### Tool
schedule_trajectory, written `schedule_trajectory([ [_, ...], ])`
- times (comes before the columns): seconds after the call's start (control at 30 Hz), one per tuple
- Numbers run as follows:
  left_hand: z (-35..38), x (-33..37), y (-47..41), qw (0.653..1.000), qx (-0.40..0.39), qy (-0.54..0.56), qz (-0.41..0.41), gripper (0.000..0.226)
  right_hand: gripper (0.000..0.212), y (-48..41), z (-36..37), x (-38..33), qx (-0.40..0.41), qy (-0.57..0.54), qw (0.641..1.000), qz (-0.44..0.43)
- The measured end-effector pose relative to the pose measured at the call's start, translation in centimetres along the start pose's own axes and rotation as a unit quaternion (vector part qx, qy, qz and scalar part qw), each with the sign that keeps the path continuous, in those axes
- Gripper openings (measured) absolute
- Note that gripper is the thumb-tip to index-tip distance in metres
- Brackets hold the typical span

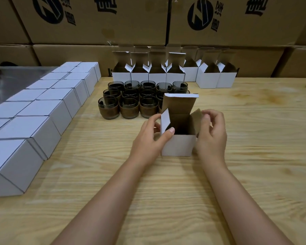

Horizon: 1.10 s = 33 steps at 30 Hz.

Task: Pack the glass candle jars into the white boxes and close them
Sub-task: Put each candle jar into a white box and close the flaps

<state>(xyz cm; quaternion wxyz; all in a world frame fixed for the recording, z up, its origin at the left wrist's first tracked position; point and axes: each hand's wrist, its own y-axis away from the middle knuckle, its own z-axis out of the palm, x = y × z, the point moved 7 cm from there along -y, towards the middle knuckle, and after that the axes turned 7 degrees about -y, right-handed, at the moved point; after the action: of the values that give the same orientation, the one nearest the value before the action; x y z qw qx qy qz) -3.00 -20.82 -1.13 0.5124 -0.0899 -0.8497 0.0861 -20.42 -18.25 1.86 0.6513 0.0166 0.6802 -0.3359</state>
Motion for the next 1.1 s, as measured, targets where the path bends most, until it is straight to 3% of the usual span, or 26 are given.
schedule_trajectory([
  [0.17,-0.1,0.0,-0.1,1.000,0.000,0.001,0.026,0.072,0.040,0.1,0.3,2.2,-0.067,0.018,0.995,0.074],
  [0.5,0.1,1.8,0.4,0.993,-0.025,0.009,0.111,0.050,0.042,0.2,0.9,2.5,-0.109,-0.015,0.990,0.092],
  [0.73,-0.9,0.0,0.2,0.992,0.024,0.127,-0.007,0.026,0.040,0.1,0.8,2.4,-0.107,-0.022,0.990,0.091],
  [0.9,-0.6,-0.4,-0.1,0.979,-0.002,0.199,-0.040,0.031,0.058,0.1,0.5,1.6,-0.114,-0.049,0.991,0.045],
  [1.0,-0.7,0.2,-0.1,0.978,-0.018,0.206,-0.003,0.028,0.073,0.1,1.0,1.6,-0.145,-0.072,0.985,0.054],
  [1.1,-0.7,1.0,0.0,0.978,-0.036,0.199,0.042,0.036,0.071,0.1,1.2,1.5,-0.159,-0.057,0.984,0.055],
])
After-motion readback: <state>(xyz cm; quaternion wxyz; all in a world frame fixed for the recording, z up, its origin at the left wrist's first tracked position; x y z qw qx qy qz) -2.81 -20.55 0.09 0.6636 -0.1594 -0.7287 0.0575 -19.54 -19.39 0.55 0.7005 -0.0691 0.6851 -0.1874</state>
